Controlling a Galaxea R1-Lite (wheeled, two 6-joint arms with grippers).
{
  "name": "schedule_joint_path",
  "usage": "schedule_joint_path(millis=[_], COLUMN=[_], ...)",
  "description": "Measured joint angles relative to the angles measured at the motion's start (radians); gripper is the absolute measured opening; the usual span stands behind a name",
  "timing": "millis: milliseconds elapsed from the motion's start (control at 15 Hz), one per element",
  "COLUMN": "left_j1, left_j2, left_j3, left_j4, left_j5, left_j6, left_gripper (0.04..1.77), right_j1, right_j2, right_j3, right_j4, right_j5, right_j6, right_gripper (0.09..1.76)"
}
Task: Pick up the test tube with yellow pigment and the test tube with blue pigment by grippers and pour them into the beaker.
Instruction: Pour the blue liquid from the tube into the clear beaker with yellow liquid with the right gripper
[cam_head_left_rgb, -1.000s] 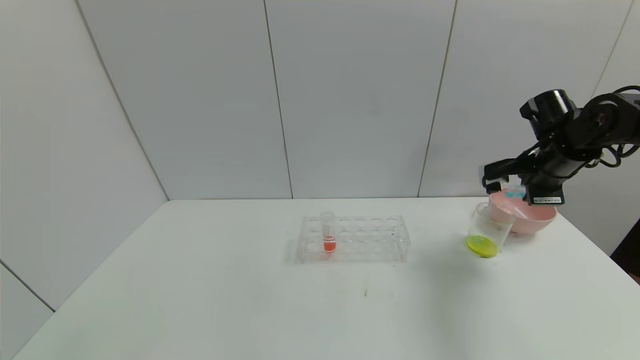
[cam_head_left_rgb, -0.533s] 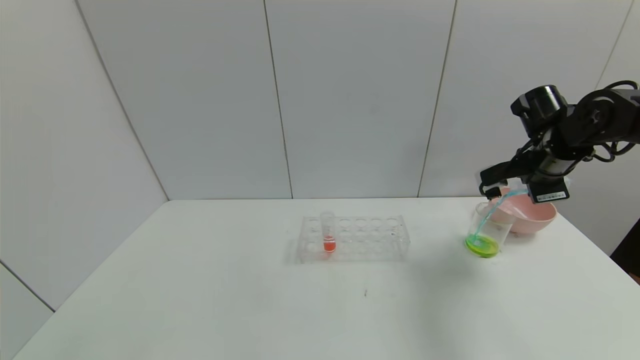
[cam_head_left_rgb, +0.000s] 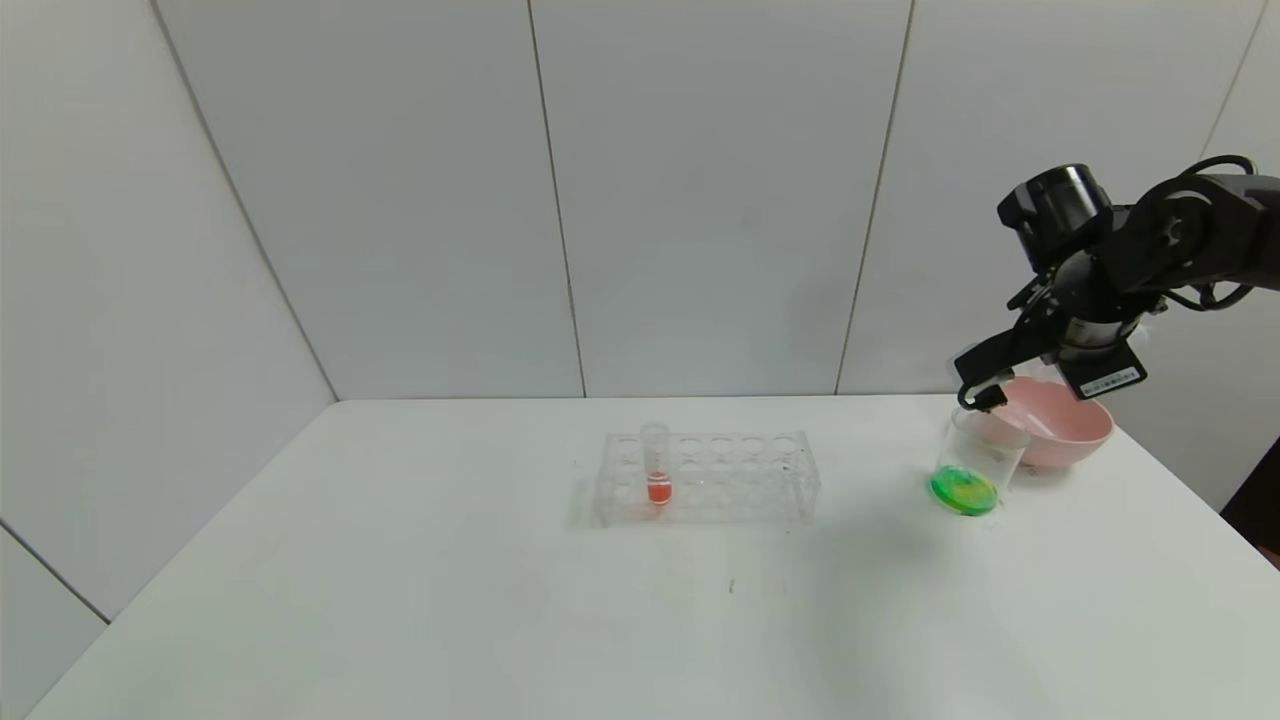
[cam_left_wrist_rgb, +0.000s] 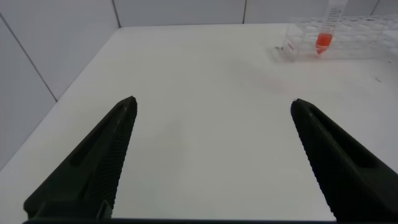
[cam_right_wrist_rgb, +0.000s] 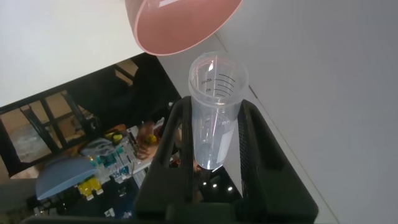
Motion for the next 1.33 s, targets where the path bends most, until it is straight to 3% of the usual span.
schedule_joint_path(millis=[400,533,667,800,1000,1067,1200,1333], left_j1=[0.0,0.0,0.0,0.0,0.0,0.0,0.0,0.0], left_j2=[0.0,0.0,0.0,0.0,0.0,0.0,0.0,0.0], left_j3=[0.0,0.0,0.0,0.0,0.0,0.0,0.0,0.0], left_j4=[0.0,0.0,0.0,0.0,0.0,0.0,0.0,0.0], left_j5=[0.0,0.0,0.0,0.0,0.0,0.0,0.0,0.0], left_j6=[0.0,0.0,0.0,0.0,0.0,0.0,0.0,0.0], left_gripper=[1.76,1.76,1.76,1.76,1.76,1.76,1.76,1.76], right_j1=[0.018,0.003,-0.034,-0.077,-0.133,-0.145,-0.16,-0.164], right_j2=[-0.011,-0.023,-0.037,-0.051,-0.069,-0.079,-0.106,-0.142], right_j3=[0.001,0.004,0.007,0.008,0.011,0.018,0.054,0.148], right_j4=[0.007,0.009,0.01,0.01,-0.012,-0.048,-0.183,-0.418], right_j5=[0.014,0.096,0.27,0.532,0.951,1.048,1.138,1.163], right_j6=[0.004,0.024,0.111,0.27,0.601,0.727,1.002,1.221], right_gripper=[0.5,0.5,0.5,0.5,0.5,0.5,0.5,0.5])
